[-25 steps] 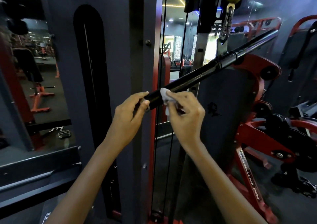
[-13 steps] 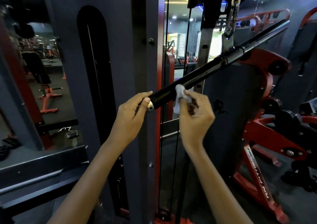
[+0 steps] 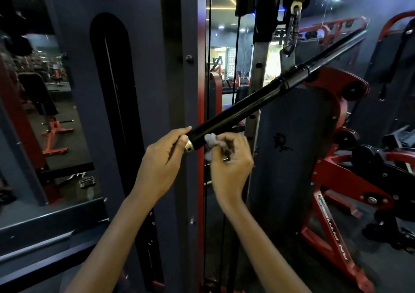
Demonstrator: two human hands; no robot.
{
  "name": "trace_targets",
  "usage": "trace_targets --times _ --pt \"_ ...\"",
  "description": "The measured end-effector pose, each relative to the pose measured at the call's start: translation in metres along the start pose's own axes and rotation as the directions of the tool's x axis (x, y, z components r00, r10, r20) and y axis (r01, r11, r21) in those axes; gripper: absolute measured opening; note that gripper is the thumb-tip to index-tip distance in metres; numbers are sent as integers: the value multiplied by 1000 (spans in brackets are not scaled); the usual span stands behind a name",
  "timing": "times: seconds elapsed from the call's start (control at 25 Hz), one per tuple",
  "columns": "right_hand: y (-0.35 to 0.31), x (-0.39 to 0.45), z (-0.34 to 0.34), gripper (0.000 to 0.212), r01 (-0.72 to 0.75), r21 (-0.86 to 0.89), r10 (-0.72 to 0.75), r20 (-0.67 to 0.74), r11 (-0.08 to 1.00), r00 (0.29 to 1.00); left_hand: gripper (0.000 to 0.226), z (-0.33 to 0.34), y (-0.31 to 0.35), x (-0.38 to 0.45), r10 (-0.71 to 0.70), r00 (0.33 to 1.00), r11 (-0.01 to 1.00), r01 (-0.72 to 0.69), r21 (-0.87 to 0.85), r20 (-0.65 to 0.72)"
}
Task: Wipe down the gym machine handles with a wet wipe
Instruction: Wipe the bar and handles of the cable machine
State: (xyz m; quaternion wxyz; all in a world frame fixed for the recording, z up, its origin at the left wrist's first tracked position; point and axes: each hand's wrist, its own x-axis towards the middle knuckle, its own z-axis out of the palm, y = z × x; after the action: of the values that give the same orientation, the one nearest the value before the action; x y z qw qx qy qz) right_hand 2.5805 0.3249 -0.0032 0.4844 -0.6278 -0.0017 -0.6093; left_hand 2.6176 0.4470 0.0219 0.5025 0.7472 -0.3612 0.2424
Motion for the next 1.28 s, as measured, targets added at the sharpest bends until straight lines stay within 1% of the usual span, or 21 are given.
trace_targets --times 0.08,0.12,0.16,0.24,0.28,0.4,0.48,0.6,0.68,0.8,0.92,0.96,1.04,1.12,1.2,1.24,1.28 --pt "-4 -13 2 10 100 -46 -95 100 994 990 29 1 0 0 1 1000 1000 -1 0 6" --pt "-2 -13 1 9 113 -43 -107 126 993 986 31 2 0 -1 -6 1000 1000 6 3 17" --pt "1 -6 -2 9 87 -26 -83 118 996 990 34 2 -1 -2 -16 999 1000 15 13 28" --pt "9 19 -10 13 -8 12 7 35 1000 999 42 3 -2 -5 -21 999 998 19 63 40" --pt "11 32 -15 16 -20 4 20 5 1000 1000 46 3 -2 -5 -19 999 995 15 97 38" --pt "12 56 -23 16 35 -84 -36 -14 996 999 49 4 0 -2 -5 1000 988 5 153 4" --pt "19 76 -30 15 22 -106 -32 -93 994 995 48 4 2 -2 -6 1000 986 7 169 -9" --pt "34 122 -47 19 -47 -85 25 -236 995 972 48 4 4 -5 -14 1000 987 12 163 8" --pt "39 146 -56 21 -30 -115 -3 -278 993 961 50 6 5 -5 -26 999 986 23 165 21" --pt "42 156 -59 16 9 -170 -62 -313 985 948 51 12 6 -8 -35 999 982 29 186 31" --pt "42 148 -57 6 40 -188 -104 -343 981 934 51 17 8 -13 -31 999 986 25 162 30" --pt "41 142 -55 3 58 -201 -121 -321 978 939 51 18 7 -14 -32 999 989 28 145 25" --pt "36 123 -47 10 108 -195 -154 -241 975 958 50 19 4 -14 -43 999 992 41 120 10" --pt "30 97 -39 14 221 -188 -237 -67 957 969 50 18 1 -12 -50 999 992 49 118 2" --pt "25 81 -40 10 349 -188 -324 152 918 934 50 17 -2 -10 -49 999 991 49 125 0" --pt "21 83 -44 8 376 -195 -337 209 906 918 50 17 -2 -10 -58 998 990 57 127 0" --pt "19 93 -49 7 380 -226 -341 193 897 920 49 17 -1 -11 -72 997 989 71 129 1"
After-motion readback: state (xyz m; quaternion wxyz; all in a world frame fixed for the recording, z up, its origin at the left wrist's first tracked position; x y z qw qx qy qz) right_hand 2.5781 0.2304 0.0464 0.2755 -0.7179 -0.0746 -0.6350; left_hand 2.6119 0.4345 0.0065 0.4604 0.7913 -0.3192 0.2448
